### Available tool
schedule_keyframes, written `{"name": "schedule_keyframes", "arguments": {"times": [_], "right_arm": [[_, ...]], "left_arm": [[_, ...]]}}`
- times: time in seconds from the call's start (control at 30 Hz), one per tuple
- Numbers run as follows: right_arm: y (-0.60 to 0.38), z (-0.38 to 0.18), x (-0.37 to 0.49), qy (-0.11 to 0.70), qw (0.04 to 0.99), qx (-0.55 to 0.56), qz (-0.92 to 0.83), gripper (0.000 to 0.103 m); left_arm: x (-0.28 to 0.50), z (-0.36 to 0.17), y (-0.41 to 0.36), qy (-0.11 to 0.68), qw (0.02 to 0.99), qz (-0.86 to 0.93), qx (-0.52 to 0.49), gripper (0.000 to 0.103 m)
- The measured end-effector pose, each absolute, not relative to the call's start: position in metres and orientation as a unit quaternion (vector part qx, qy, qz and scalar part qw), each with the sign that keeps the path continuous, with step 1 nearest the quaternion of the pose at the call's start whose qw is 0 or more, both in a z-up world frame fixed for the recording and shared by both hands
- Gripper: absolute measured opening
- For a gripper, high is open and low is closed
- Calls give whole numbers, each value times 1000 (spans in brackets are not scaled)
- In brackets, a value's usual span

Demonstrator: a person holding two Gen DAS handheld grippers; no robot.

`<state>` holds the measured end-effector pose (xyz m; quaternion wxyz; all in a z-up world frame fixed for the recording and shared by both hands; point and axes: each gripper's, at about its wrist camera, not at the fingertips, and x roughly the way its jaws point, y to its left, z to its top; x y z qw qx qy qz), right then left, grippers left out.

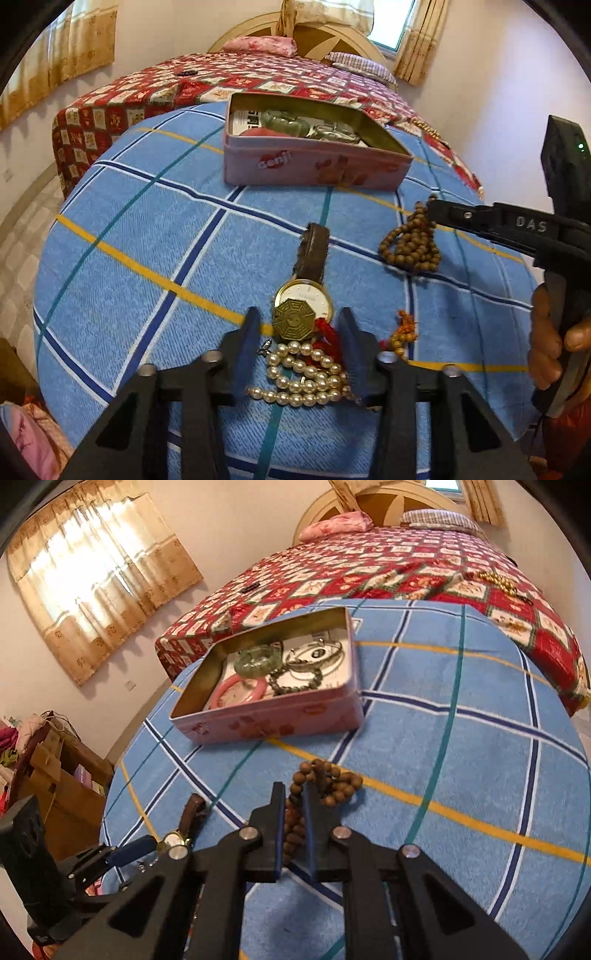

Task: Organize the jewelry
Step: 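Lift the wooden bead strand toward the tin while the left gripper grasps the pearl strand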

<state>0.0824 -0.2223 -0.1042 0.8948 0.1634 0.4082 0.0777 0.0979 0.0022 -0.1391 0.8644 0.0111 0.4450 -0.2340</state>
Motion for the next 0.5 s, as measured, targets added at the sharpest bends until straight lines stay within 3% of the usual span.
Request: {"name": "schedule_keyframes", "arguments": {"times": [0.37,0.43,0.5], "right_arm": [[-235,-108,71,409,890,189,73,17],[-237,-108,69,407,891,189,70,20],[-239,-108,67,405,891,192,67,30]], "left_arm": [[93,-128,5,426,872,-239,18,25],[92,-123,6,417,876,-241,18,25],[92,-121,7,413,879,-238,21,25]]}}
